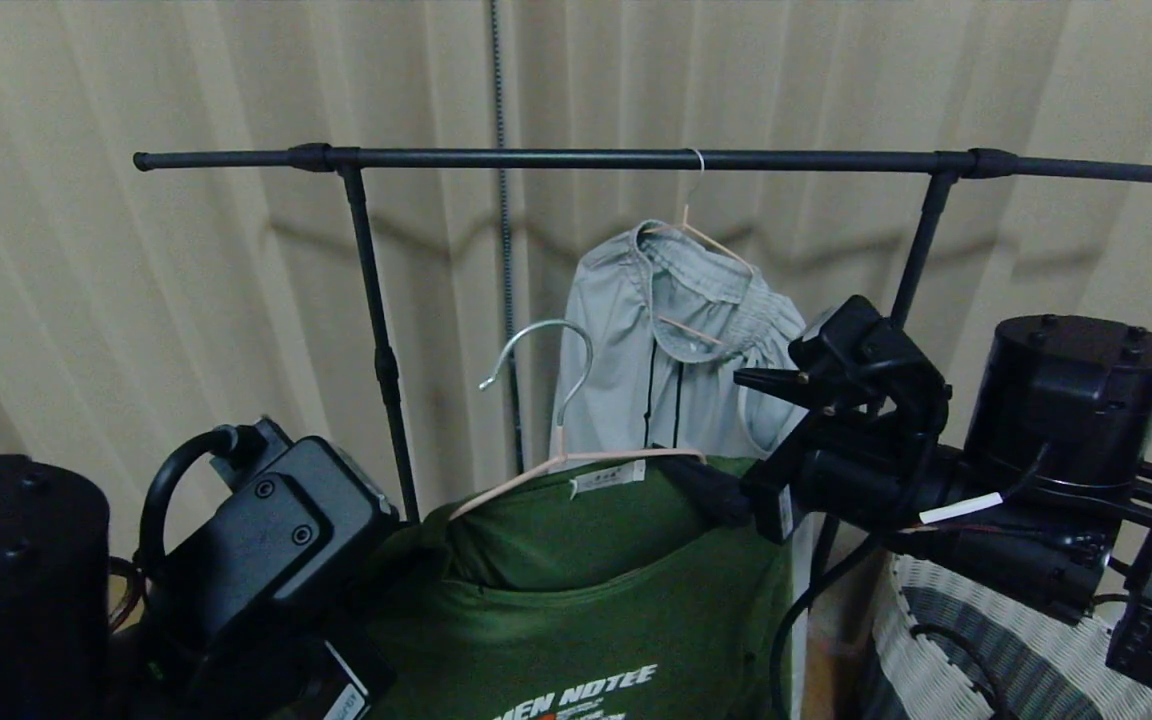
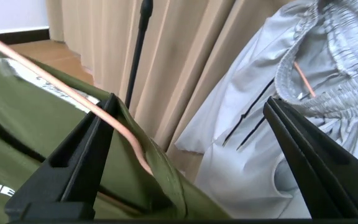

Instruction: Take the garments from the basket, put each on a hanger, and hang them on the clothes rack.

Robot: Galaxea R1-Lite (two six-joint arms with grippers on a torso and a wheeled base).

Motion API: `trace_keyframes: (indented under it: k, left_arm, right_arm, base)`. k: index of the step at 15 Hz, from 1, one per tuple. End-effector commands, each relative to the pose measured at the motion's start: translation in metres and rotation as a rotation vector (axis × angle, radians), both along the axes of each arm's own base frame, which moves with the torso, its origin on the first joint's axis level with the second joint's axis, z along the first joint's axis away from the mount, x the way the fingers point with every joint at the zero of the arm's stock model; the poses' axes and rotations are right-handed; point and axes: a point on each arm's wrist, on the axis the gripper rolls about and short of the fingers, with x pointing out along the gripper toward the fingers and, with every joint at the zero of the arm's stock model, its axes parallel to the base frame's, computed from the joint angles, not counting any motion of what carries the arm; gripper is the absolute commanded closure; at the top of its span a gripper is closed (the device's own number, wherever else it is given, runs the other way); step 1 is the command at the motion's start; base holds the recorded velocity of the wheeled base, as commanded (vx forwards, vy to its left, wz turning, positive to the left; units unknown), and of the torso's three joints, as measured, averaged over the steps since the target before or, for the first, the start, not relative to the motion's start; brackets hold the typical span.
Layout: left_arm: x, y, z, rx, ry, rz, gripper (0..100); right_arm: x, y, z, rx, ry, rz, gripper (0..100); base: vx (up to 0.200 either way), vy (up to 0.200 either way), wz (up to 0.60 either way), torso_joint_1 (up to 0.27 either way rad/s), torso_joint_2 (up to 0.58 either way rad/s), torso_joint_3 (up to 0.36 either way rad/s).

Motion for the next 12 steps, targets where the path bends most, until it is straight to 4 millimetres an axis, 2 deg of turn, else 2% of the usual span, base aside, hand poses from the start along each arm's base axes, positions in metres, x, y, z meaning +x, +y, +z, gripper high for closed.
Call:
trace_keyframes:
  k: [1, 9, 10, 12]
  left_arm:
    - [-0.0035, 0.0, 0.0035, -0.019, -0.009, -0.017, 100]
    - [-0.0061, 0.0004, 0.0063, -0.069, -0.033, -0.067, 100]
    - [-0.0063, 0.0007, 0.0066, -0.07, -0.034, -0.067, 100]
    - [-0.006, 0.0007, 0.007, -0.075, -0.033, -0.064, 100]
  right_arm:
    - [0.0038, 0.0051, -0.0057, -0.007, 0.009, 0.006, 0]
    - [0.0035, 0.0106, -0.0076, -0.01, -0.033, 0.028, 0]
    - [0.0035, 0.0106, -0.0075, -0.009, -0.034, 0.028, 100]
    - [0.0035, 0.0106, -0.0075, -0.009, -0.034, 0.028, 100]
  base:
    - [0.0, 0.0, 0.0, 0.0, 0.0, 0.0]
    - [0.0, 0.0, 0.0, 0.0, 0.0, 0.0]
    - [0.0, 0.0, 0.0, 0.0, 0.0, 0.0]
    - [0.0, 0.0, 0.0, 0.0, 0.0, 0.0]
